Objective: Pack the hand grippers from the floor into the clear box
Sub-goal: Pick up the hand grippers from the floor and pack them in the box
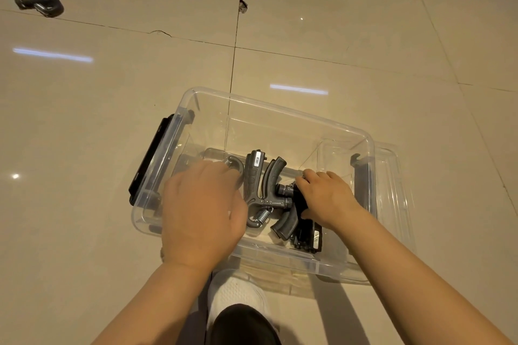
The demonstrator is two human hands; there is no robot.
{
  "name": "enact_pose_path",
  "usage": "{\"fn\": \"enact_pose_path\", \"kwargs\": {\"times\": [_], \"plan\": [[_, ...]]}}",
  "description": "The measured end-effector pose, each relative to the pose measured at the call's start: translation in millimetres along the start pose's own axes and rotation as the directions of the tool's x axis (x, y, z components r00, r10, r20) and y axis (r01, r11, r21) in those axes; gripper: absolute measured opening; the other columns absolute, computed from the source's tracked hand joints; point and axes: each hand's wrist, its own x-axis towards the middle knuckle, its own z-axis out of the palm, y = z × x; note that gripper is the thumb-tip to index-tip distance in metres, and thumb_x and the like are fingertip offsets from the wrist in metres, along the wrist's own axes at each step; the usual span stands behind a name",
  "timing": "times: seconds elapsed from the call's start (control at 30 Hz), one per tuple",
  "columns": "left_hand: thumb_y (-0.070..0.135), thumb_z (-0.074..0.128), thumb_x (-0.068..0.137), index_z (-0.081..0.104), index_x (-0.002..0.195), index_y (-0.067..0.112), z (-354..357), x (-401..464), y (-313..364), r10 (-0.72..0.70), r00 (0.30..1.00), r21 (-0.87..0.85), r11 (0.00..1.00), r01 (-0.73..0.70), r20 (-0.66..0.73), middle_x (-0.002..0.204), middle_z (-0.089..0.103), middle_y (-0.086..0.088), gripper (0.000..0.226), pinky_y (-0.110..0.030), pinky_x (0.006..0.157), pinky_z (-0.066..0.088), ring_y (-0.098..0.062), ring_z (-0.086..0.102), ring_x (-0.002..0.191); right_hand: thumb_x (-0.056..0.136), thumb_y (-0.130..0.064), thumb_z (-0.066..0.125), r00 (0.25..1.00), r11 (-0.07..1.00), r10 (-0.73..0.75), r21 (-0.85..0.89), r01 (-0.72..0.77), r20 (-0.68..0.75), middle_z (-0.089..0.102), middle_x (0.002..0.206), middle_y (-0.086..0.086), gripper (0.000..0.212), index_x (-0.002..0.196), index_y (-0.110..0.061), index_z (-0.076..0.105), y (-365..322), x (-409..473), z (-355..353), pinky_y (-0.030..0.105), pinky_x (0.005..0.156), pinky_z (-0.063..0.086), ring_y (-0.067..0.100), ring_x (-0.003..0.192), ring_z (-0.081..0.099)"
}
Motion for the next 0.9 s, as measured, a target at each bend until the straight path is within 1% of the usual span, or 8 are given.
{"fn": "enact_pose_path", "kwargs": {"times": [0.13, 0.23, 0.37, 0.47, 0.53, 0.7, 0.8, 0.9], "plan": [[0.035, 0.051, 0.078, 0.067, 0.101, 0.018, -5, 3, 0, -0.069, 0.99, -0.039, 0.997, 0.074, 0.125, 0.098, 0.064, 0.002, 0.032, -0.038, 0.085, 0.034, -0.018, 0.058, 0.095, 0.083, -0.053, 0.06, 0.994, 0.968, 0.027, 0.252, 0.001, -0.106, 0.028, 0.149, 0.001, 0.073, 0.14, -0.017, 0.034, -21, -39, -30, 0.039, 0.102, 0.036, 0.025, 0.125, 0.045], [0.044, 0.047, 0.075, 0.065, 0.103, 0.021, -24, 7, 0, -0.104, 0.956, -0.22, 0.961, 0.167, 0.274, 0.102, 0.062, 0.006, 0.041, -0.04, 0.088, 0.038, -0.016, 0.058, 0.096, 0.086, -0.047, 0.057, 0.983, 0.906, 0.059, 0.424, 0.02, -0.173, 0.031, 0.146, -0.005, 0.061, 0.139, -0.022, 0.038, -49, -73, -56, 0.034, 0.095, 0.043, 0.019, 0.122, 0.046], [0.038, 0.047, 0.079, 0.063, 0.109, 0.018, -85, 18, -33, -0.072, 0.97, -0.293, 0.946, 0.141, 0.233, 0.106, 0.058, 0.001, 0.039, -0.035, 0.073, 0.051, -0.02, 0.059, 0.091, 0.087, -0.045, 0.059, 0.965, 0.839, 0.045, 0.534, 0.105, -0.26, 0.037, 0.14, -0.01, 0.055, 0.137, -0.027, 0.043, -62, -113, -112, 0.029, 0.09, 0.044, 0.014, 0.111, 0.053], [0.04, 0.051, 0.084, 0.054, 0.122, 0.022, -152, 26, -65, -0.069, 0.973, -0.172, 0.979, 0.108, 0.218, 0.112, 0.057, 0.002, 0.042, -0.032, 0.075, 0.045, -0.018, 0.059, 0.094, 0.084, -0.052, 0.06, 0.947, 0.825, -0.021, 0.53, 0.197, -0.321, 0.045, 0.133, -0.011, 0.054, 0.132, -0.03, 0.047, -79, -146, -167, 0.029, 0.088, 0.047, 0.01, 0.101, 0.056], [0.04, 0.056, 0.087, 0.046, 0.128, 0.028, -198, 26, -82, -0.149, 0.957, -0.118, 0.976, 0.183, 0.25, 0.114, 0.056, 0.005, 0.044, -0.032, 0.08, 0.046, -0.014, 0.056, 0.097, 0.082, -0.054, 0.061, 0.924, 0.795, -0.084, 0.534, 0.288, -0.373, 0.049, 0.129, -0.012, 0.056, 0.131, -0.031, 0.048, -100, -167, -204, 0.028, 0.088, 0.048, 0.007, 0.097, 0.057], [0.046, 0.055, 0.087, 0.042, 0.129, 0.037, -323, 14, -107, -0.148, 0.93, 0.011, 0.988, 0.153, 0.336, 0.108, 0.053, 0.014, 0.045, -0.029, 0.079, 0.049, -0.005, 0.054, 0.089, 0.086, -0.045, 0.061, 0.853, 0.759, -0.161, 0.491, 0.428, -0.496, 0.056, 0.123, -0.009, 0.045, 0.127, -0.03, 0.052, -162, -204, -277, 0.032, 0.088, 0.051, 0.007, 0.096, 0.058], [0.046, 0.057, 0.085, 0.051, 0.119, 0.038, -390, -24, -135, -0.215, 0.946, -0.03, 0.973, 0.228, 0.241, 0.1, 0.056, 0.018, 0.035, -0.029, 0.077, 0.051, -0.001, 0.055, 0.086, 0.088, -0.043, 0.059, 0.814, 0.76, -0.218, 0.43, 0.487, -0.538, 0.059, 0.121, -0.006, 0.041, 0.125, -0.028, 0.053, -207, -219, -313, 0.035, 0.09, 0.05, 0.01, 0.1, 0.057], [0.039, 0.06, 0.085, 0.058, 0.108, 0.034, -424, -63, -164, -0.414, 0.908, -0.037, 0.908, 0.416, 0.063, 0.094, 0.06, 0.014, 0.024, -0.026, 0.073, 0.048, -0.002, 0.055, 0.083, 0.087, -0.044, 0.059, 0.758, 0.737, -0.278, 0.375, 0.562, -0.59, 0.06, 0.12, -0.007, 0.04, 0.124, -0.03, 0.054, -254, -230, -343, 0.037, 0.091, 0.05, 0.011, 0.103, 0.056]]}}
